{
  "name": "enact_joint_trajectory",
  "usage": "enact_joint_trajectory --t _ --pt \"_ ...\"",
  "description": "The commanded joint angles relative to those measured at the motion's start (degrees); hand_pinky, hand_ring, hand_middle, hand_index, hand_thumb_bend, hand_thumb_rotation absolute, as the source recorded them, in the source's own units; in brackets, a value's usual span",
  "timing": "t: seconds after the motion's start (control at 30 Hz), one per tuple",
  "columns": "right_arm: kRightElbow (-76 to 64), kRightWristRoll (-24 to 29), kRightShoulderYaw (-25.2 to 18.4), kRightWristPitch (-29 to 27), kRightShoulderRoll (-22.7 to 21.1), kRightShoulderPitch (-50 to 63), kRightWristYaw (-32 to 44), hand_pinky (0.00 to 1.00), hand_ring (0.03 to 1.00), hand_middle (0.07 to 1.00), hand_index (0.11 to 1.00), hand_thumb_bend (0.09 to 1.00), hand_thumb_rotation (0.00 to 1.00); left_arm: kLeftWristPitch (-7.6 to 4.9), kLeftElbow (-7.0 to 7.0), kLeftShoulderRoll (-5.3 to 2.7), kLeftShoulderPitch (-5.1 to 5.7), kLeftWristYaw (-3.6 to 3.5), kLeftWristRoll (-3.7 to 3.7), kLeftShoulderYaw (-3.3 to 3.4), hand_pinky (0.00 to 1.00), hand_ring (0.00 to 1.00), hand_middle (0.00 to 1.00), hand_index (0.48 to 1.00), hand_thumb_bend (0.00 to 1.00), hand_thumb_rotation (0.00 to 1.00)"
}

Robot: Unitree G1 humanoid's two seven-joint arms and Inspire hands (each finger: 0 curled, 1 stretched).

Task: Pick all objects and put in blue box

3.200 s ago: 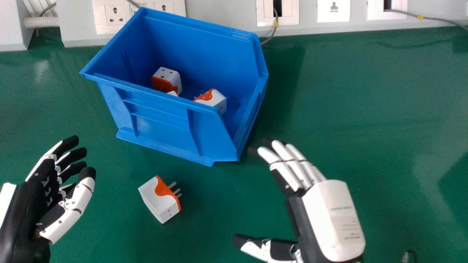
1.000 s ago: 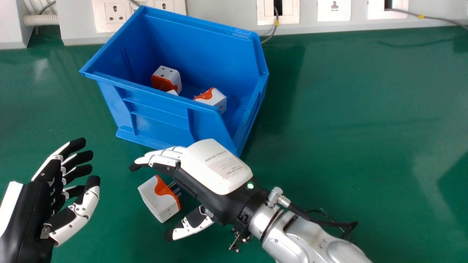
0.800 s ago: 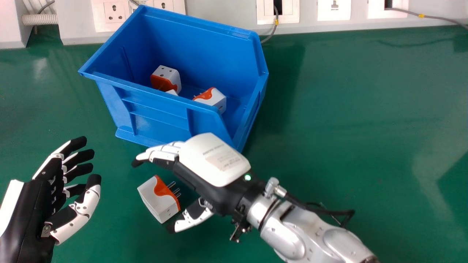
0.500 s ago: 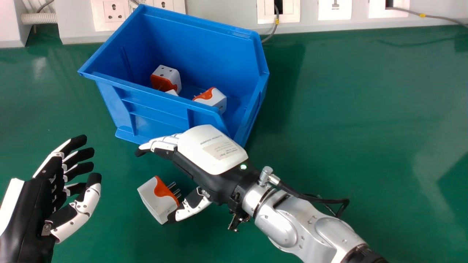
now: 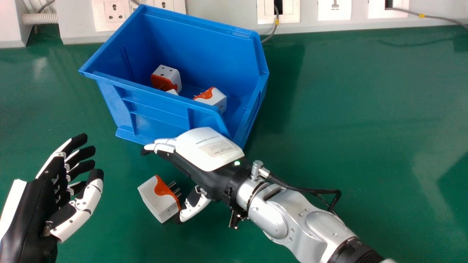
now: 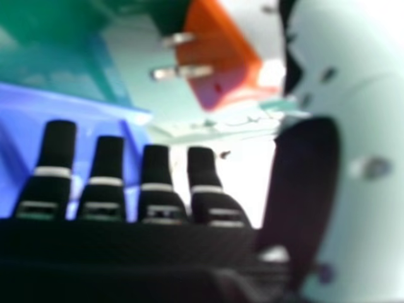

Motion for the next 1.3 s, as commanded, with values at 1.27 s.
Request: enact_joint_trajectory --t 1.27 --pt "12.0 -0.7 5.0 3.0 6.5 -9.1 0.3 0.82 0.918 0.937 0.899 0.401 0.02 1.66 -2.27 0.44 -0.82 0.96 1.37 -1.54 0.77 0.85 0.87 0.891 0.2 0.62"
